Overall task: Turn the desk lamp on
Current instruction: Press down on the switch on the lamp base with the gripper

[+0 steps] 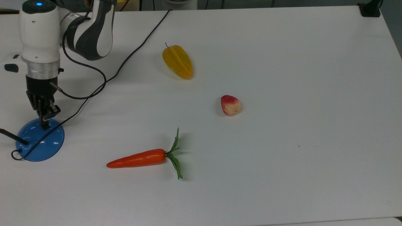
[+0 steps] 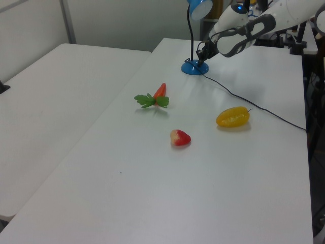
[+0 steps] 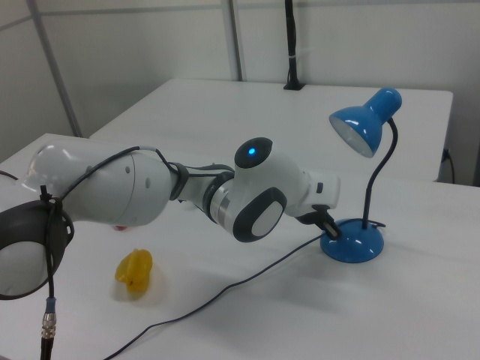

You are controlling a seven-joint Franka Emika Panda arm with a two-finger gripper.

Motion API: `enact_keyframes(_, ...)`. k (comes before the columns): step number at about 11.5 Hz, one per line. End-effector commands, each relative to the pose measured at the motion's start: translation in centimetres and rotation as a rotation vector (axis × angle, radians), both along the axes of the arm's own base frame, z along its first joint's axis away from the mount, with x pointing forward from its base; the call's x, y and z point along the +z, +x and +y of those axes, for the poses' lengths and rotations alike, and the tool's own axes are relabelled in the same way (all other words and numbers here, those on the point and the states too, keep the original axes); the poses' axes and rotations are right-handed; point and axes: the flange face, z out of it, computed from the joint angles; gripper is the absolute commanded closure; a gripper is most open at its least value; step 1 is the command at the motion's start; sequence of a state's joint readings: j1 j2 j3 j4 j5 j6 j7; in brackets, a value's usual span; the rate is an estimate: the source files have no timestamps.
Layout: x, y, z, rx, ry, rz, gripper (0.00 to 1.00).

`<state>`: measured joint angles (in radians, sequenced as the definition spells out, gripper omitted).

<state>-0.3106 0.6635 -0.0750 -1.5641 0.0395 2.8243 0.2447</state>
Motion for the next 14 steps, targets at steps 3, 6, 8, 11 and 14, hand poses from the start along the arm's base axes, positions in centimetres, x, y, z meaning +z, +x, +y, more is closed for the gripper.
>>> enact_keyframes(3, -0.2, 1.2, 0.1, -0.008, -0.008, -0.033, 0.99)
enact_keyframes(6, -0.7, 1.6, 0.0, -0.007, -0.009, -0.033, 0.99)
enact_keyframes(8, -1.2, 1.6, 0.0, -0.006, -0.009, -0.026, 0.99)
enact_keyframes(11, -1.8, 1.6, 0.0, -0.003, -0.01, -0.018, 0.98)
enact_keyframes(14, -1.5, 1.5, 0.1, -0.001, -0.012, -0.02, 0.98)
